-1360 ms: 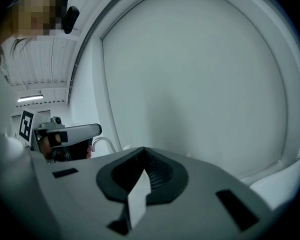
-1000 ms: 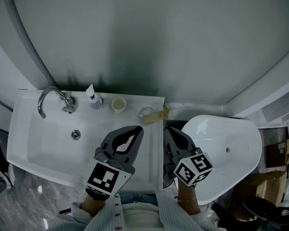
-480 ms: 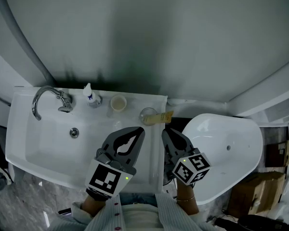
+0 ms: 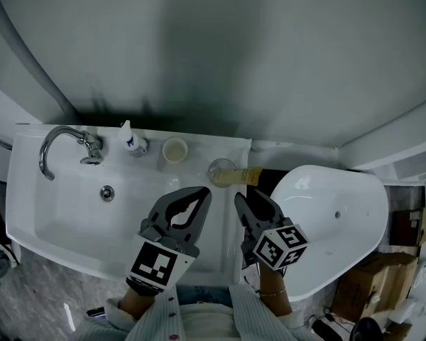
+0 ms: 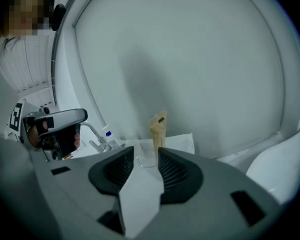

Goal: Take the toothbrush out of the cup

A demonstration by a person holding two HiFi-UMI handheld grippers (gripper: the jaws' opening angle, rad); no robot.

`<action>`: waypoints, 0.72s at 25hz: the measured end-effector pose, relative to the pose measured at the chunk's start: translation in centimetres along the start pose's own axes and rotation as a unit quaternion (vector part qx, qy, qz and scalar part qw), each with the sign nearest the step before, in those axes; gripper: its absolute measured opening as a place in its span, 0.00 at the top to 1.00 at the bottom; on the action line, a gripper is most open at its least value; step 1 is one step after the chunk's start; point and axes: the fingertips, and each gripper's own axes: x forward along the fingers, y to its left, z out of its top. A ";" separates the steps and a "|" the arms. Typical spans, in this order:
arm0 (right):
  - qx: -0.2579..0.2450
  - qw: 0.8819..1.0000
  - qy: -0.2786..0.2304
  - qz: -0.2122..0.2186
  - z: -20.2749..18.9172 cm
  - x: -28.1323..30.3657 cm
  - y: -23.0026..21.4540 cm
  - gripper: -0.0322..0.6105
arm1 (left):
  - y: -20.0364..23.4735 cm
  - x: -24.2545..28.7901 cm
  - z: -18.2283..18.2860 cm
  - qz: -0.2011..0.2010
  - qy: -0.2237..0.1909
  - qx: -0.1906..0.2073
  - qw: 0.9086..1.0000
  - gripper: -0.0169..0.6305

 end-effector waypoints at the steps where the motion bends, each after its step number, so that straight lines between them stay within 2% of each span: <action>1: 0.002 1.000 0.002 -0.001 -0.1 0.2 -0.2 0.72 | 0.1 0.2 -0.2 -0.001 0.002 -0.001 1.000 0.95; 11: 0.012 1.000 0.019 -0.012 -0.6 2.9 -1.9 0.66 | 1.3 1.9 -2.0 -0.007 0.019 -0.010 1.000 0.95; 18: 0.023 0.999 0.017 -0.017 -0.7 4.3 -2.7 0.66 | 2.1 2.9 -3.0 -0.005 0.029 -0.024 0.999 0.95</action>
